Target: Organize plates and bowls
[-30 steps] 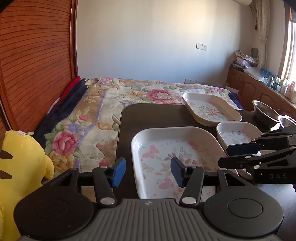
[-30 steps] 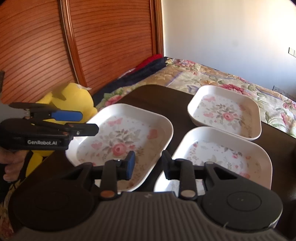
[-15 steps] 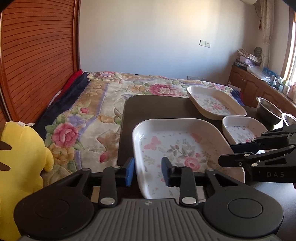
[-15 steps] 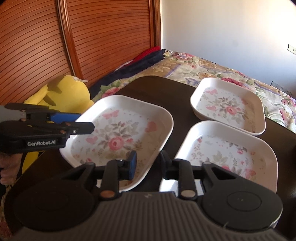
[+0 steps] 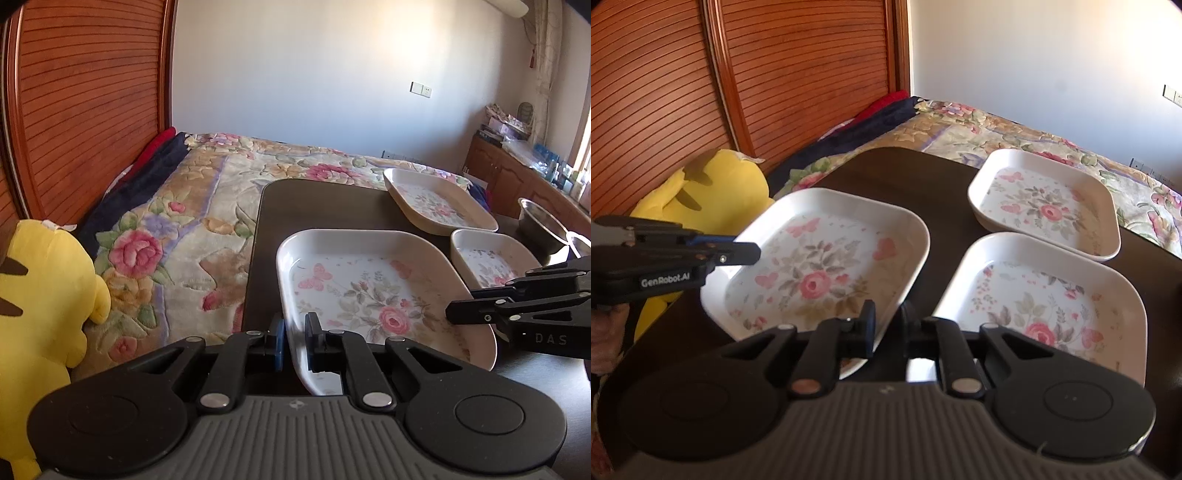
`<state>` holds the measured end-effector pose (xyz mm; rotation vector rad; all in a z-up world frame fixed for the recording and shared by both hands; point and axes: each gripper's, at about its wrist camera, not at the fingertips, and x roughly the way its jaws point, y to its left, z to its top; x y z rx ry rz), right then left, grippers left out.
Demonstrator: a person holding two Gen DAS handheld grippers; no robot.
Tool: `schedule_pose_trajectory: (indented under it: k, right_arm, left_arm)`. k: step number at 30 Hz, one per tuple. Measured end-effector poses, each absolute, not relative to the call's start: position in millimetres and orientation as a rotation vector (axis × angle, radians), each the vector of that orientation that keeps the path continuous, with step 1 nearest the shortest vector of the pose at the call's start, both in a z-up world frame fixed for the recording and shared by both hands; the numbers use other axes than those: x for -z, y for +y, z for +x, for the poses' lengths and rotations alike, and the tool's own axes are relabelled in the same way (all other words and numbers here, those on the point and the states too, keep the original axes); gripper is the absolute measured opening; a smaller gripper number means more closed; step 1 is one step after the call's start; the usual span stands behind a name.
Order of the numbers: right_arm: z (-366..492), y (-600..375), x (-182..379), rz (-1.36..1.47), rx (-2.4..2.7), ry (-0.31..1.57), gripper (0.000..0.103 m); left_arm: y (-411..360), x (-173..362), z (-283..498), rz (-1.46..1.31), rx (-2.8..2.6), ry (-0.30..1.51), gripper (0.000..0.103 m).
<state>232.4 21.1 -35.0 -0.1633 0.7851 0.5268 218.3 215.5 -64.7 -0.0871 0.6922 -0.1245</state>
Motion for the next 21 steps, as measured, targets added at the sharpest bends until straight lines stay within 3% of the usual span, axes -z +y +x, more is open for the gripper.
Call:
schedule_pose_trajectory:
  k: [21]
  right_arm:
    - [174, -34, -4, -0.115, -0.532, 0.662, 0.015]
  left_arm:
    - [162, 19, 147, -0.04, 0.153, 0.583, 0.012]
